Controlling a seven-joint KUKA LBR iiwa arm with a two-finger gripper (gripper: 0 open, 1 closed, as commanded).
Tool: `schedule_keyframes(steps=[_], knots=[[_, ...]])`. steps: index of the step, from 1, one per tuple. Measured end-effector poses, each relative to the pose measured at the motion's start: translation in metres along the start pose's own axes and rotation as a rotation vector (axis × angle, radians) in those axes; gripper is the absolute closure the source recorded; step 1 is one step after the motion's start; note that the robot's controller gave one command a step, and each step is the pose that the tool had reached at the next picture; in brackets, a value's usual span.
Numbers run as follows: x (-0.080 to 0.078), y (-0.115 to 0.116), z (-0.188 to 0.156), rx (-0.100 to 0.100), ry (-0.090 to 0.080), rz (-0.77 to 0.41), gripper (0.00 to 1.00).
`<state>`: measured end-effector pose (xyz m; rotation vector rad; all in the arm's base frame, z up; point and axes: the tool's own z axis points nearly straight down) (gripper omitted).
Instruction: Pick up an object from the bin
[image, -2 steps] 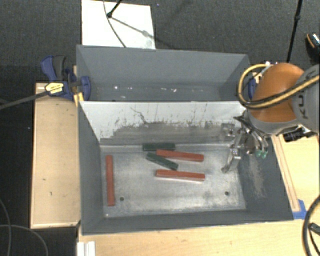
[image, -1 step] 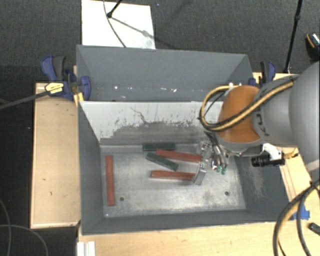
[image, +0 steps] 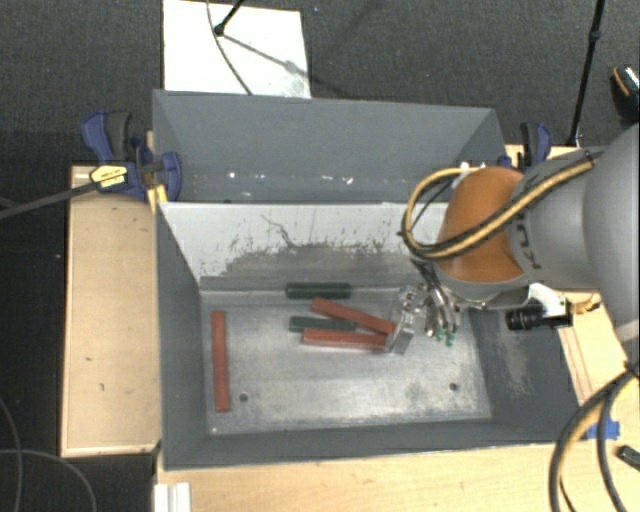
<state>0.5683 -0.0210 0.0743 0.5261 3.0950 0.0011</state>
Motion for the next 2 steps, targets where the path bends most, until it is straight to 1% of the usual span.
schedule_keyframes(steps=[1,2], knots=[[0.0102,0.0122,-0.1562,-0.001,-0.008,-0.337,1.0],[0.0113,0.0115,-0.1526,0.0,-0.001,-0.338,0.0]])
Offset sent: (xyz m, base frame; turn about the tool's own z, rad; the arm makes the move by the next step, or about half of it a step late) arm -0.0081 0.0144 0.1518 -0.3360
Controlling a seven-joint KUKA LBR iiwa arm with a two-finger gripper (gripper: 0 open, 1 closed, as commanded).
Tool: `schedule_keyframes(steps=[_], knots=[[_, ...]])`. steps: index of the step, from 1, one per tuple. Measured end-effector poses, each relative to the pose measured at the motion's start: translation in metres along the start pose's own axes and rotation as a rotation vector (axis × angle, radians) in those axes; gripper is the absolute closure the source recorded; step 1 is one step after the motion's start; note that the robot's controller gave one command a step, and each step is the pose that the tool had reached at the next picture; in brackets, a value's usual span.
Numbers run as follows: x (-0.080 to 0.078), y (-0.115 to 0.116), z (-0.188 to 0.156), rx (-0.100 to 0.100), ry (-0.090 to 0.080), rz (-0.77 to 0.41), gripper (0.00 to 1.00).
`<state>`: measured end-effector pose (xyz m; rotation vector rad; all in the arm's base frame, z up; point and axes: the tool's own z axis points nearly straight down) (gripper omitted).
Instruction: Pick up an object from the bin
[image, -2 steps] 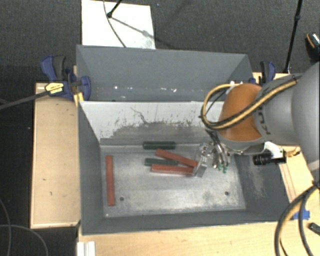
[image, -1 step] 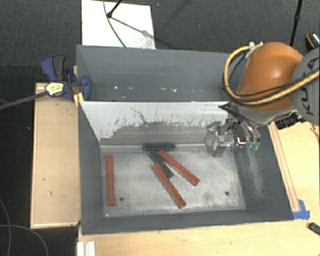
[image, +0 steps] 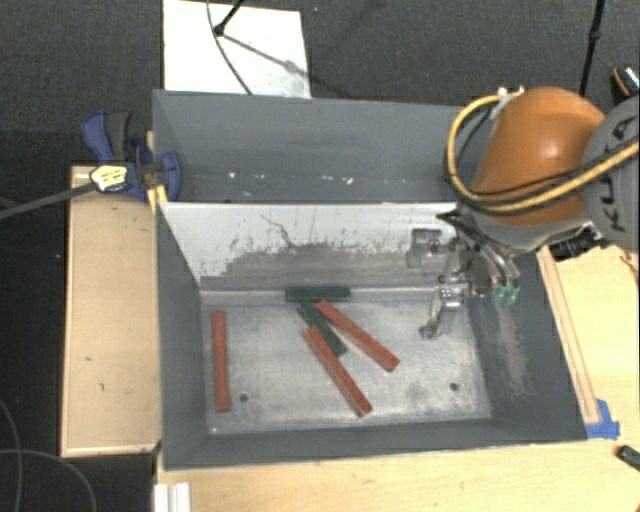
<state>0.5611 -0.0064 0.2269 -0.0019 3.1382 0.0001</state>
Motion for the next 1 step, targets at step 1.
schedule_keyframes(steps=[1], knots=[[-0.0031,0.0222,0.1202,-0.001,0.008,-0.134,0.0]])
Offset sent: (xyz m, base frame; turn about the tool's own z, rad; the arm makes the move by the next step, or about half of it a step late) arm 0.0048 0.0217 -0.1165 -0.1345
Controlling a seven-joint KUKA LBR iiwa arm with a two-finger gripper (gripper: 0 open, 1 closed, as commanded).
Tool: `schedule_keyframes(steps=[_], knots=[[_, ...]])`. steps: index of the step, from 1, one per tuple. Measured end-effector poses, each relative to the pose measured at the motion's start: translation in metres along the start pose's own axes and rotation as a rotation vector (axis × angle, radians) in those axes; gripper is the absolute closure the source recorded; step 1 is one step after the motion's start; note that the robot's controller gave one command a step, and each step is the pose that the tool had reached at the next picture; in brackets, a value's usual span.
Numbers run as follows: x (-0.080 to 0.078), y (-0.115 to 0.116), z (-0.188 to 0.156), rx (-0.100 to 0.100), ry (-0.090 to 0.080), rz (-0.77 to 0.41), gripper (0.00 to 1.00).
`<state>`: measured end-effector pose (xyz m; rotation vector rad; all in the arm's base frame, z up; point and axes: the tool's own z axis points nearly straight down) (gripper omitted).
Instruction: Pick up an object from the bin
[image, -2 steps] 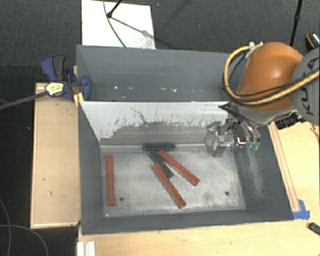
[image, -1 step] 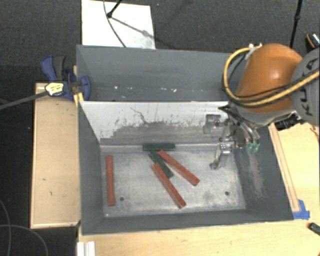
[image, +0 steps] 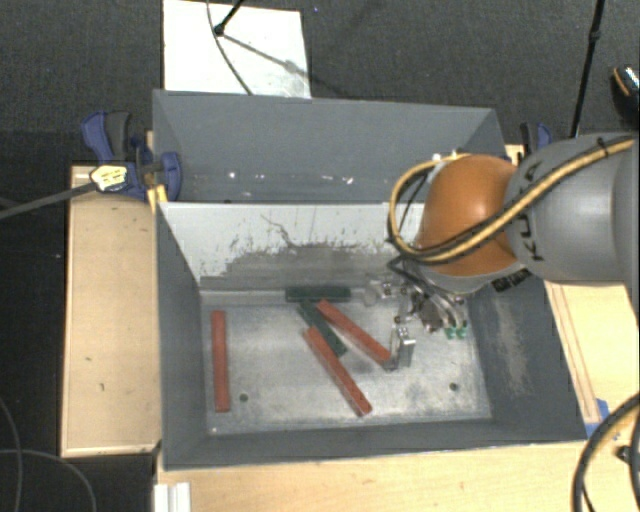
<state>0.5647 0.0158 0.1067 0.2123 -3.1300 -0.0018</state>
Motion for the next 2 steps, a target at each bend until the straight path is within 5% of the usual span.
schedule_keyframes(steps=[1,2], knots=[[-0.0006,0.0159,0.0384,0.0,-0.003,-0.055,0.0],[-0.0017,0.015,0.0358,0.001,-0.007,-0.055,1.0]])
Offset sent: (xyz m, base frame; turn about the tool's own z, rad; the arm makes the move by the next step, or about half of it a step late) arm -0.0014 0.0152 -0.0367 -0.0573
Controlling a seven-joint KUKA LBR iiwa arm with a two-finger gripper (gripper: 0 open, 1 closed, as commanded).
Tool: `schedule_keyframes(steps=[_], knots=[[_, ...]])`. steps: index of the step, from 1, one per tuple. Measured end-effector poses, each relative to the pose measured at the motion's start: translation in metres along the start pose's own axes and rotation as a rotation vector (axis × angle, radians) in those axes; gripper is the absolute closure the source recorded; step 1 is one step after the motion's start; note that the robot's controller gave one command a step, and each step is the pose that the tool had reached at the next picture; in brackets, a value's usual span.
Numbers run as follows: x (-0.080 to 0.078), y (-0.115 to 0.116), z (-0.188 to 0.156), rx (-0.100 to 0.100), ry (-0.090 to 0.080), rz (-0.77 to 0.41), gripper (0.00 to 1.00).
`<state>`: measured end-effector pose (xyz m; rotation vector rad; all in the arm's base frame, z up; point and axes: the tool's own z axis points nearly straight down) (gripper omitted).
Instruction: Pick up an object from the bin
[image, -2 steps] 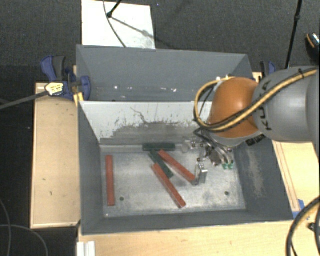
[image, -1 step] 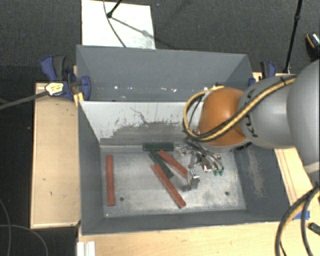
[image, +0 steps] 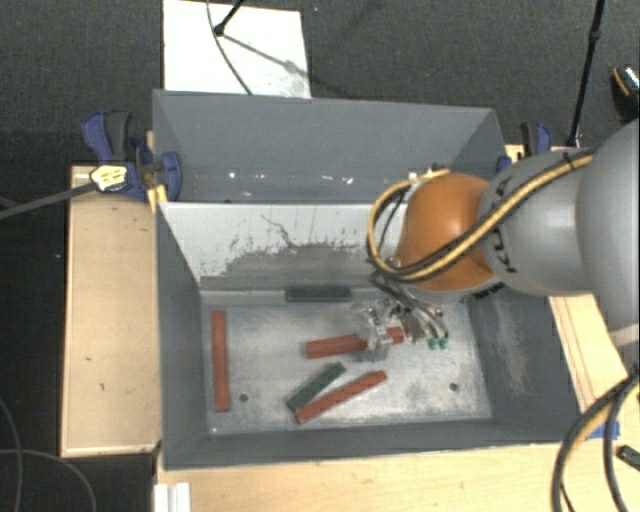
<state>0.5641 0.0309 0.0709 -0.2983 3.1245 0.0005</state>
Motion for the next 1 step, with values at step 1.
schedule_keyframes(steps=[1], knots=[[0.0069,0.0155,-0.149,0.001,-0.008,-0.153,1.0]])
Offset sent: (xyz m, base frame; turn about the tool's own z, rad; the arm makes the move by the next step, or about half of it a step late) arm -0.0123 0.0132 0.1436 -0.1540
